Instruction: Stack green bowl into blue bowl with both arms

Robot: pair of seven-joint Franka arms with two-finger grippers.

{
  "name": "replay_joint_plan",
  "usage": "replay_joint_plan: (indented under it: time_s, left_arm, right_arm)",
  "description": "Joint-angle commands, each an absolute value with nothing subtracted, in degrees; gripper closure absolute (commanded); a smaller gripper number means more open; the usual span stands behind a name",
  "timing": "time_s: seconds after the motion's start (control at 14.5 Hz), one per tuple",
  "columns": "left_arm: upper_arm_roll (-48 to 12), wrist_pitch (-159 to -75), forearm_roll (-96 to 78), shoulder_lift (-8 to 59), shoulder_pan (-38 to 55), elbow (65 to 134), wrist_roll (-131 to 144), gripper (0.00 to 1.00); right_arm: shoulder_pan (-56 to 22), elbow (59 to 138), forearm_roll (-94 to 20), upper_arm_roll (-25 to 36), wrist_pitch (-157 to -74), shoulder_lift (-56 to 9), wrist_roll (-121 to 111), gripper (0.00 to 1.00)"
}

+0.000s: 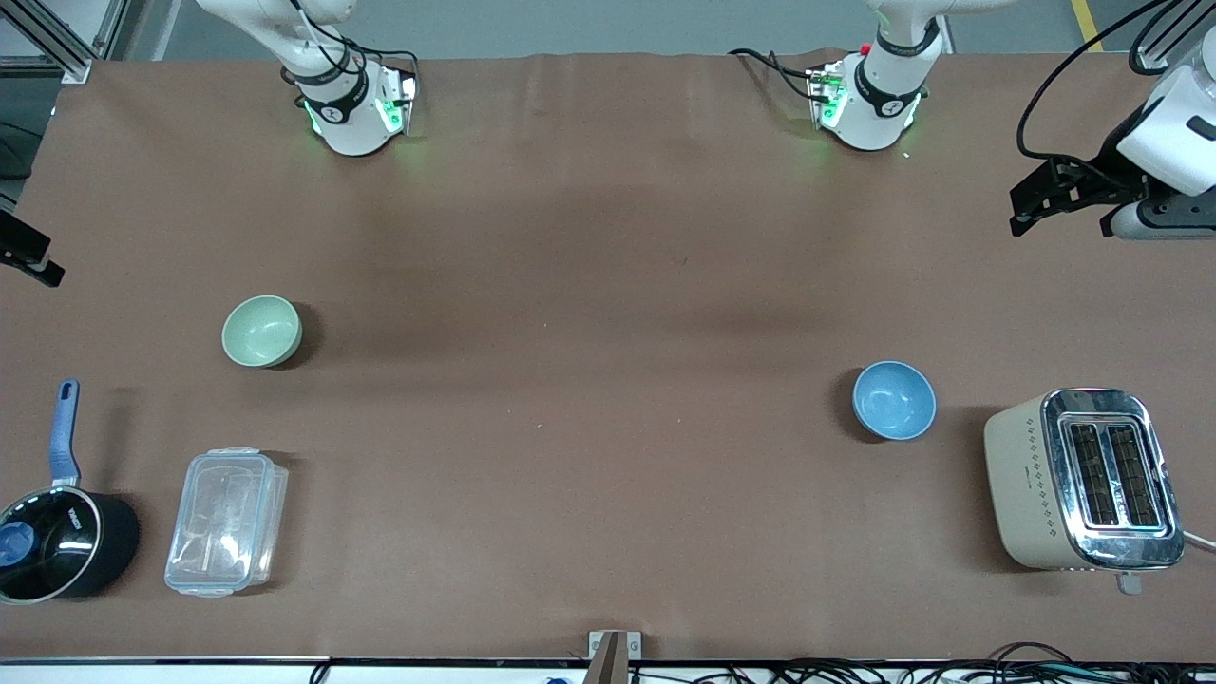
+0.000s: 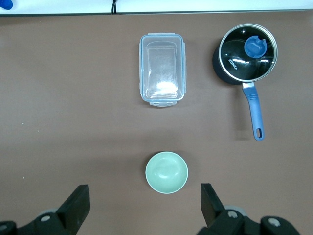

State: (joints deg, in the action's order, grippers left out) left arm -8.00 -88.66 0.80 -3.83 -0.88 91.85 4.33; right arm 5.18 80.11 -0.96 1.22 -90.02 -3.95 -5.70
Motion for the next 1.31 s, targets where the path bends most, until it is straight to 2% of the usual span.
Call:
replay_joint_plan:
  time_s: [0.0,0.35,0.48,0.97,1.25]
  left_arm:
    - [-7.8,-88.2,0.1,-3.3,-0.5,90.4,3.6,0.00]
    - [-7.8,-88.3,0.1,-0.3,-0.9,88.9,3.2,0.00]
    - [-7.8,-90.2,0.8,2.9,-0.7,89.1,3.3,0.00]
    - [-7.7,-109.5,2.2,9.4,-1.0,99.3,3.3,0.00]
    - [-7.7,-122.5,8.2,10.5,-1.4,109.2,4.2,0.00]
  right_arm:
    - [6.5,82.8,-0.2,0.1,-89.7,-1.7,-4.9,0.00]
    - [5.0,88.1,-0.2,2.5,-90.2,3.0,-4.9,0.01]
    - [3.5,88.5,-0.2,4.3,-90.4,2.8,-4.9,0.01]
    - [3.7,88.1,-0.3,4.0,-91.3,0.6,-5.8,0.00]
    - [4.0,92.6,-0.3,4.1,-95.4,0.4,-6.6,0.00]
